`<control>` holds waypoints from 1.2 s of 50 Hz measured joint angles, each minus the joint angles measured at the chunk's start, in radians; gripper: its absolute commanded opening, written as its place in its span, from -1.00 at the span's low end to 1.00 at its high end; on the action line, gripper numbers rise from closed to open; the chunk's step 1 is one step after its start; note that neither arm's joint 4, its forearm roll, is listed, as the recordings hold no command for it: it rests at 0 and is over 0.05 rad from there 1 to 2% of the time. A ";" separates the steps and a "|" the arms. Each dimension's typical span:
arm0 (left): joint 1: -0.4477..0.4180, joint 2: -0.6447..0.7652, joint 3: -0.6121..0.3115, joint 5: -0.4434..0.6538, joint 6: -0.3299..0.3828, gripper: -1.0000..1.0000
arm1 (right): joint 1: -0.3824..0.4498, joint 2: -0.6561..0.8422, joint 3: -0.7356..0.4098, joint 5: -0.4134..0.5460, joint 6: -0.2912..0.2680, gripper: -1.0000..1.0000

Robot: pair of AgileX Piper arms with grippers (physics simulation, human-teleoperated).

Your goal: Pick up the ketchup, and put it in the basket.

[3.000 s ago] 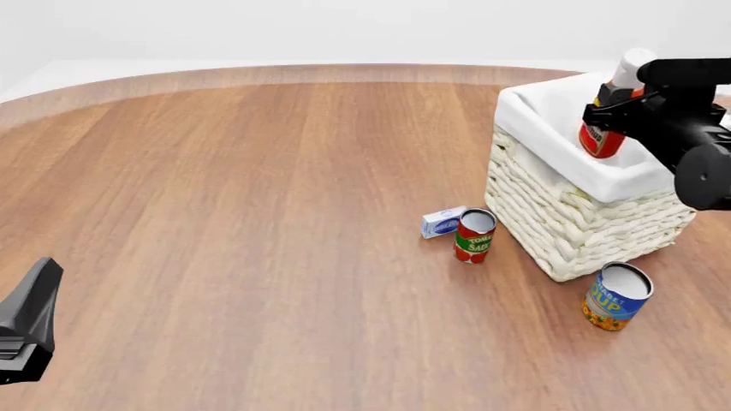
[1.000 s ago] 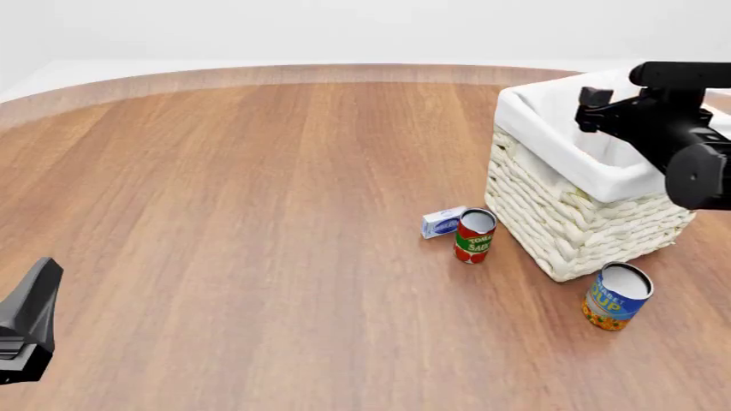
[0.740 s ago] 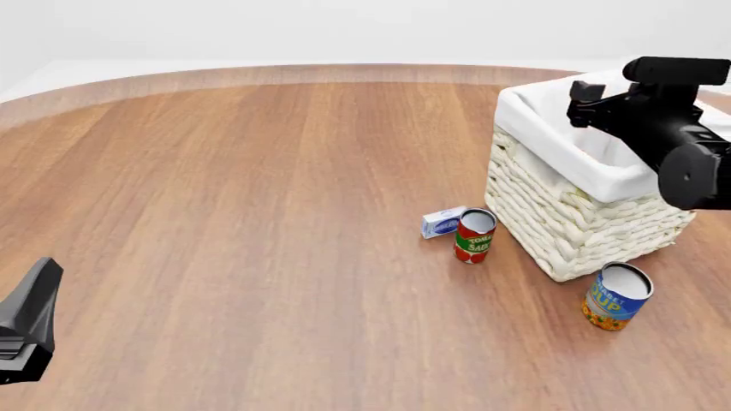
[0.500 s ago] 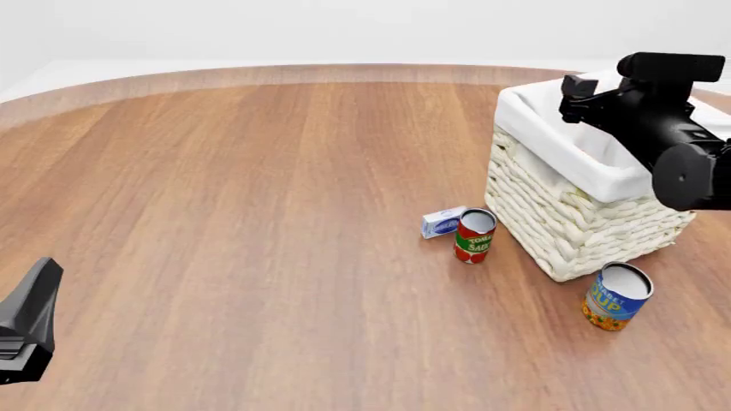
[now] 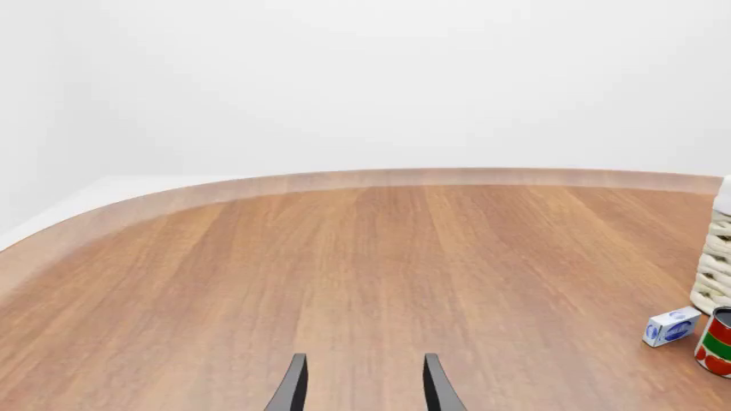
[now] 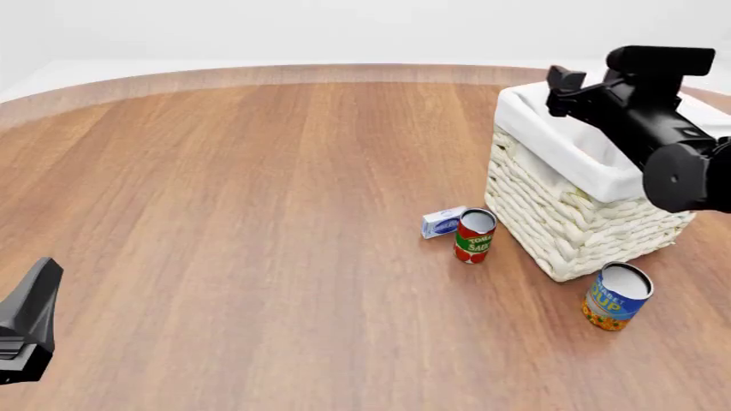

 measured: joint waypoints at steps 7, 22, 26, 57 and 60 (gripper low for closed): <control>0.000 0.000 0.000 0.000 0.000 1.00 | 0.016 -0.003 -0.002 -0.003 -0.002 1.00; 0.000 0.000 0.000 0.000 0.000 1.00 | 0.074 0.010 -0.015 -0.009 -0.011 1.00; 0.000 0.000 0.000 0.000 0.000 1.00 | 0.096 0.014 -0.019 -0.009 -0.013 1.00; 0.000 0.000 0.000 0.000 0.000 1.00 | 0.327 0.043 -0.042 -0.024 -0.040 1.00; 0.000 0.000 0.000 0.000 0.000 1.00 | 0.362 0.049 -0.045 -0.023 -0.048 1.00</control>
